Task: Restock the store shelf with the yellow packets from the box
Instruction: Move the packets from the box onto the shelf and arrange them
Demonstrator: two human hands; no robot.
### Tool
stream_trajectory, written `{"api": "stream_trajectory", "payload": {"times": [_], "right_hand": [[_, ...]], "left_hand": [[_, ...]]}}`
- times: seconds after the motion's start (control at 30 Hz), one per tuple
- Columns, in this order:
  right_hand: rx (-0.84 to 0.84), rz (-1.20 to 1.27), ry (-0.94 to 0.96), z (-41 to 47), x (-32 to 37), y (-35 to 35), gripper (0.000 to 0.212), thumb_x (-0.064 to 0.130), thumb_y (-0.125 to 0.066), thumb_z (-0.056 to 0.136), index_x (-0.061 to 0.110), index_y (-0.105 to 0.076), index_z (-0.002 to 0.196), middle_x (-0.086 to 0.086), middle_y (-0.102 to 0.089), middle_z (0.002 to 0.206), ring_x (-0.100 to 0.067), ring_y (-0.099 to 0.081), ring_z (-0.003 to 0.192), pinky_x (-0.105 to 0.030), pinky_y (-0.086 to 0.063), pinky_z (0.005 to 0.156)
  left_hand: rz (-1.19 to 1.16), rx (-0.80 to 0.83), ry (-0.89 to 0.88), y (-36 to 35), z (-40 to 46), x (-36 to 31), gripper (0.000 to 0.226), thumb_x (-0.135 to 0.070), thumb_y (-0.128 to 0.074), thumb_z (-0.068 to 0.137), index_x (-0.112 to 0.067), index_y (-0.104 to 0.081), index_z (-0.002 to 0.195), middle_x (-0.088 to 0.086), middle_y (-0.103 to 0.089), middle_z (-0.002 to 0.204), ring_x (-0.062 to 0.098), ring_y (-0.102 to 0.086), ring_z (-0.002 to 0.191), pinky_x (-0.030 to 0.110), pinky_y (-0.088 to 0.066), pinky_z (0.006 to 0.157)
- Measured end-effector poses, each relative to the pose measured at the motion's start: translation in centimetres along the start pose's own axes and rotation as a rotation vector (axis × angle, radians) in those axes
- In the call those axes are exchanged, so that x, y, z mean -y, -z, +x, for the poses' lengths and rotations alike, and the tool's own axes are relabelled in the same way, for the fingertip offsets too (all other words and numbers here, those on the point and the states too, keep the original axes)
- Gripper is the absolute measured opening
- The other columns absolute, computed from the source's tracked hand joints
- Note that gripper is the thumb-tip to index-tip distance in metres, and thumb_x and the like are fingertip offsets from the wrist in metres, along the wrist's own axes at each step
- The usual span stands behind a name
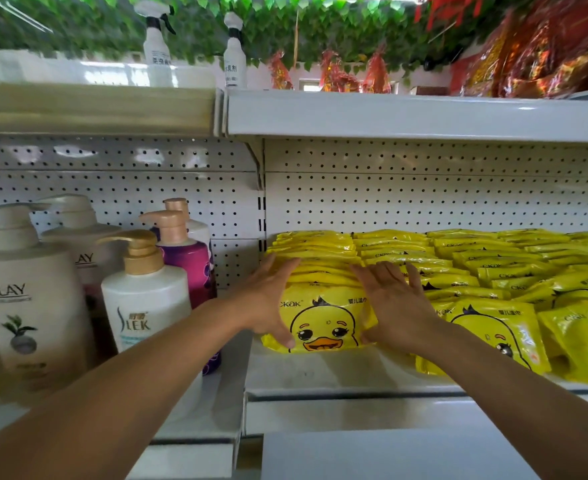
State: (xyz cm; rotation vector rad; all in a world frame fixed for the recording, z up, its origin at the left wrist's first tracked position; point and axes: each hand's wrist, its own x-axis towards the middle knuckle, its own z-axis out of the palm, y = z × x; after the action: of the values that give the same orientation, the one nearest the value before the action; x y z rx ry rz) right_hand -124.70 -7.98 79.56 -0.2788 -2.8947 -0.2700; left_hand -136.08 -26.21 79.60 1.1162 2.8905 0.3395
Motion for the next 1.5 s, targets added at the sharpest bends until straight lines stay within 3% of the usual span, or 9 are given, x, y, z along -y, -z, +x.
{"api": "stream_trajectory", "payload": {"times": [0.2, 0.37, 0.5, 0.57, 0.67, 0.83, 0.97, 1.1, 1.5], "right_hand": [[-0.075, -0.045, -0.014, 0.8, 0.3, -0.5, 0.099, 0.051, -0.071, 0.071, 0.023, -0.012, 0.145, -0.005, -0.029, 0.142, -0.024, -0.018, 0.139, -0.05, -0.001, 0.115], [-0.019, -0.028, 0.017, 0.9, -0.3, -0.3, 0.105, 0.054, -0.071, 0.069, 0.024, -0.007, 0.147, -0.006, -0.025, 0.146, -0.025, -0.015, 0.141, -0.05, -0.001, 0.115], [0.082, 0.244, 0.034, 1.0, -1.0, 0.9, 0.113, 0.059, -0.073, 0.065, 0.029, -0.004, 0.149, -0.002, -0.012, 0.154, -0.024, -0.005, 0.144, -0.045, -0.004, 0.118], [0.067, 0.324, 0.052, 1.3, -1.1, 1.4, 0.113, 0.059, -0.072, 0.066, 0.029, -0.002, 0.149, 0.001, -0.006, 0.156, -0.022, -0.002, 0.145, -0.042, -0.004, 0.118], [0.074, 0.369, 0.1, 1.9, -1.0, 1.7, 0.113, 0.058, -0.071, 0.067, 0.032, 0.002, 0.149, 0.005, -0.001, 0.157, -0.019, 0.001, 0.145, -0.04, -0.002, 0.118], [0.167, 0.357, 0.114, 3.2, -1.0, 1.3, 0.122, 0.06, -0.074, 0.063, 0.035, 0.01, 0.147, 0.0, 0.01, 0.158, -0.02, 0.011, 0.146, -0.041, 0.004, 0.118], [0.187, 0.298, 0.157, 3.8, -1.7, 0.2, 0.126, 0.06, -0.076, 0.058, 0.036, 0.011, 0.147, 0.003, 0.005, 0.158, -0.018, 0.005, 0.146, -0.044, 0.006, 0.117], [0.18, 0.291, 0.155, 3.9, -2.3, 0.1, 0.124, 0.056, -0.077, 0.06, 0.035, 0.007, 0.148, 0.006, -0.004, 0.157, -0.016, -0.001, 0.146, -0.044, 0.006, 0.117], [0.239, 0.284, 0.105, 3.4, -2.6, 0.5, 0.124, 0.051, -0.078, 0.063, 0.028, 0.009, 0.149, 0.002, -0.001, 0.158, -0.019, 0.0, 0.146, -0.042, 0.006, 0.117]], "left_hand": [[0.033, -0.065, -0.034, -0.1, -0.2, -0.4, 0.136, -0.034, -0.09, 0.051, -0.032, 0.004, 0.149, 0.0, 0.015, 0.158, 0.024, -0.011, 0.146, 0.045, -0.026, 0.114], [-0.091, -0.031, -0.03, 0.1, -0.2, -0.1, 0.129, -0.044, -0.087, 0.054, -0.034, 0.0, 0.149, -0.005, 0.006, 0.159, 0.022, -0.014, 0.145, 0.044, -0.026, 0.115], [-0.405, -0.139, 0.05, 1.3, 0.0, -0.2, 0.082, -0.064, -0.044, 0.083, -0.031, -0.01, 0.15, 0.0, -0.013, 0.158, 0.023, -0.023, 0.142, 0.037, -0.025, 0.112], [-0.523, -0.232, 0.094, 1.8, 1.0, -0.2, 0.059, -0.052, -0.026, 0.096, -0.025, -0.019, 0.148, 0.005, -0.021, 0.156, 0.023, -0.028, 0.139, 0.032, -0.026, 0.108], [-0.688, -0.314, 0.216, 2.4, 3.3, -0.1, 0.044, -0.034, -0.026, 0.103, -0.018, -0.033, 0.143, 0.007, -0.036, 0.148, 0.02, -0.041, 0.124, 0.024, -0.031, 0.092], [-0.962, -0.274, 0.433, 2.5, 6.7, 0.5, 0.048, -0.036, -0.029, 0.102, -0.017, -0.028, 0.146, 0.007, -0.028, 0.153, 0.026, -0.032, 0.137, 0.039, -0.028, 0.112], [-1.024, -0.178, 0.526, 2.3, 7.8, 0.6, 0.06, -0.049, -0.031, 0.099, -0.017, -0.024, 0.148, 0.009, -0.023, 0.155, 0.029, -0.026, 0.141, 0.042, -0.023, 0.115], [-1.048, -0.168, 0.522, 2.0, 8.0, 0.6, 0.063, -0.052, -0.033, 0.097, -0.016, -0.025, 0.148, 0.01, -0.023, 0.155, 0.028, -0.024, 0.142, 0.042, -0.021, 0.115], [-1.102, -0.132, 0.496, 1.4, 8.0, -0.4, 0.064, -0.053, -0.032, 0.097, -0.019, -0.02, 0.149, 0.01, -0.022, 0.155, 0.027, -0.024, 0.142, 0.04, -0.021, 0.113]]}}
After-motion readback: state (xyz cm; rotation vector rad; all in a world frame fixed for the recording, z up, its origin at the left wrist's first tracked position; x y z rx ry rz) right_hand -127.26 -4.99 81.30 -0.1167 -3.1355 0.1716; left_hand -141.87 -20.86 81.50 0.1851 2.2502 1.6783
